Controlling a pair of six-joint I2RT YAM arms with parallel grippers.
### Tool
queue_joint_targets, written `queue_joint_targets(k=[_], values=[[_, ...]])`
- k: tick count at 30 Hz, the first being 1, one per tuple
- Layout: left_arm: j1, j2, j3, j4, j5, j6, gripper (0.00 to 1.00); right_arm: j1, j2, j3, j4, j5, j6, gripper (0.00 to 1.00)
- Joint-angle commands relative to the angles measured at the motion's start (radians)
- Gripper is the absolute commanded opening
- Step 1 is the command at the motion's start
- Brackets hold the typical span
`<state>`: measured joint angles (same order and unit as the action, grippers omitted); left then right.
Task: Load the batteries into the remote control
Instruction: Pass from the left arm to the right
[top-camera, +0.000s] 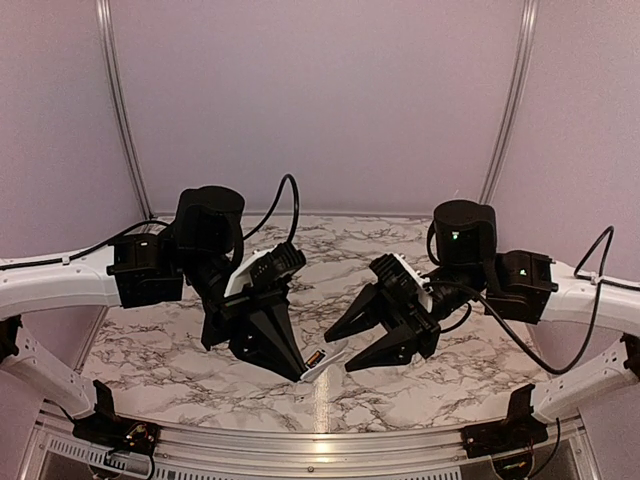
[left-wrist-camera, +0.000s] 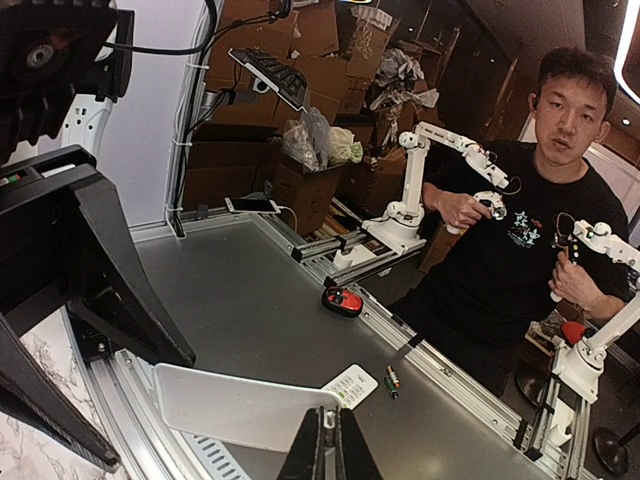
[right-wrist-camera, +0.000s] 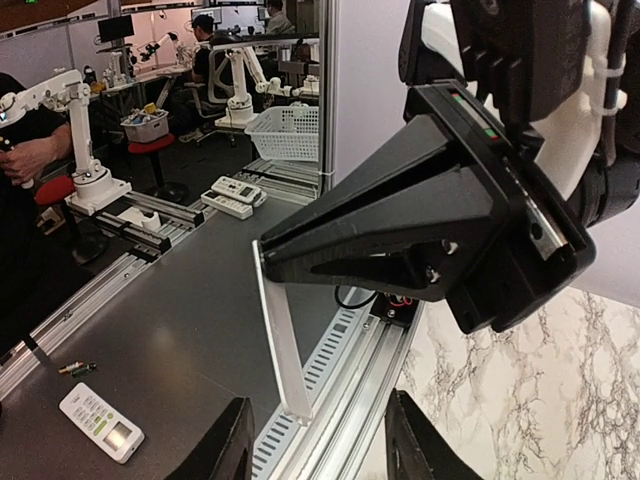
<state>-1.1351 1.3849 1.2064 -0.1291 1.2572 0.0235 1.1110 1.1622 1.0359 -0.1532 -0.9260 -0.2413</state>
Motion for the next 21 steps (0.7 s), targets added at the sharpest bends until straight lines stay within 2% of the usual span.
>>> queue_joint_targets(k=[1, 11, 21], values=[[0.006, -0.026, -0.022, 0.082, 0.019, -0.057, 0.03, 0.020, 0.014, 0.051, -0.038, -0.010, -0.029, 0.41], [0.005, -0.007, -0.040, 0.198, 0.033, -0.132, 0.03, 0.039, 0.031, 0.070, -0.038, -0.044, -0.036, 0.24], [0.005, 0.005, -0.044, 0.250, 0.037, -0.178, 0.03, 0.044, 0.042, 0.088, -0.055, -0.046, -0.046, 0.14]])
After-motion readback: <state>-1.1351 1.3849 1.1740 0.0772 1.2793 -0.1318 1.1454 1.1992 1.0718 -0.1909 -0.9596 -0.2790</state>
